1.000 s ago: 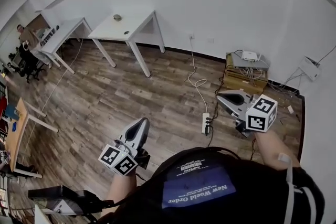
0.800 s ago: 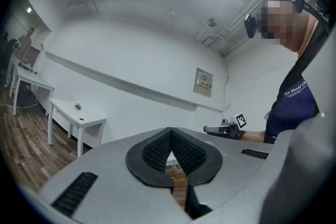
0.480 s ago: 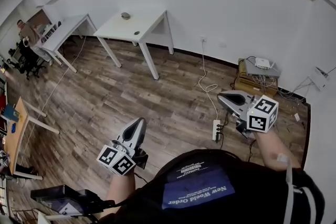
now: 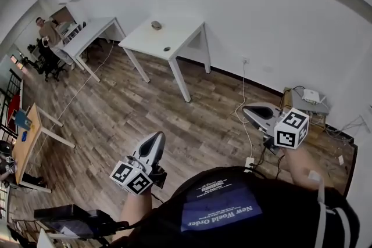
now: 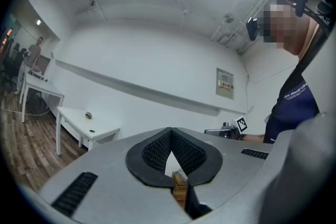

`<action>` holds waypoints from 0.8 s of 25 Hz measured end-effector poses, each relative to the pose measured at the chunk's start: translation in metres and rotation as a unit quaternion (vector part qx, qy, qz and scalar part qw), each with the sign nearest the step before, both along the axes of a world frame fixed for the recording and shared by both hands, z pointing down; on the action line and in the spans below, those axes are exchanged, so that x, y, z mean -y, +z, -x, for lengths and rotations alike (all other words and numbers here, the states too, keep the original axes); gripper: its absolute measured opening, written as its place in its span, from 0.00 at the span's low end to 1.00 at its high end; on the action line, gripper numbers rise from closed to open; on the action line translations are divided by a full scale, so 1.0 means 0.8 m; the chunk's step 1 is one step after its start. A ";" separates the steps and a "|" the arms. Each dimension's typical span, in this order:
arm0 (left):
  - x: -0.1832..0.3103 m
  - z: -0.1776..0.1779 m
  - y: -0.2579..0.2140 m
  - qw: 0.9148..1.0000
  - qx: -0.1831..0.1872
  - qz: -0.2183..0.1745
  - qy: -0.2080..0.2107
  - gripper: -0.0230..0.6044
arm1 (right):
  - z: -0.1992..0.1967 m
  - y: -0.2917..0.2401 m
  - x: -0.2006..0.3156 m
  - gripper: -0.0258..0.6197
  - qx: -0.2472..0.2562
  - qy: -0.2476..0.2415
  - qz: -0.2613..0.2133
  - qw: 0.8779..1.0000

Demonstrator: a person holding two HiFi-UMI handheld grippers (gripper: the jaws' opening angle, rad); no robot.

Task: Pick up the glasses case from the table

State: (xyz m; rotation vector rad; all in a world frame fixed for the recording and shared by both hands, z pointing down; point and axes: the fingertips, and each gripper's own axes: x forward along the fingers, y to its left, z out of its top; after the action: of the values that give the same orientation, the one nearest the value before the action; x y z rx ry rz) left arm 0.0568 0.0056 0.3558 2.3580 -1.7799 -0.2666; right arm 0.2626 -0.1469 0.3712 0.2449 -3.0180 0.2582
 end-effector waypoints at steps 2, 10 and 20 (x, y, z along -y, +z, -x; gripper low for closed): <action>0.044 -0.004 -0.006 1.000 0.005 -0.002 -0.004 0.03 | 0.004 -0.005 0.044 0.04 0.001 -0.012 -0.006 1.000; 0.176 -0.005 0.001 1.000 0.003 0.009 -0.004 0.03 | 0.016 0.004 0.177 0.04 0.004 -0.023 -0.001 1.000; 0.278 0.071 0.015 0.999 -0.016 -0.002 0.041 0.03 | 0.065 0.021 0.258 0.04 -0.012 0.030 0.003 0.999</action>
State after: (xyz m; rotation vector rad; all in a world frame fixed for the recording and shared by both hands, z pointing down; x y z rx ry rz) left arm 0.0000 -0.2165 0.3682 2.4091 -1.6657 -0.2937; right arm 0.2107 -0.3529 0.3877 0.3372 -2.9891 0.2674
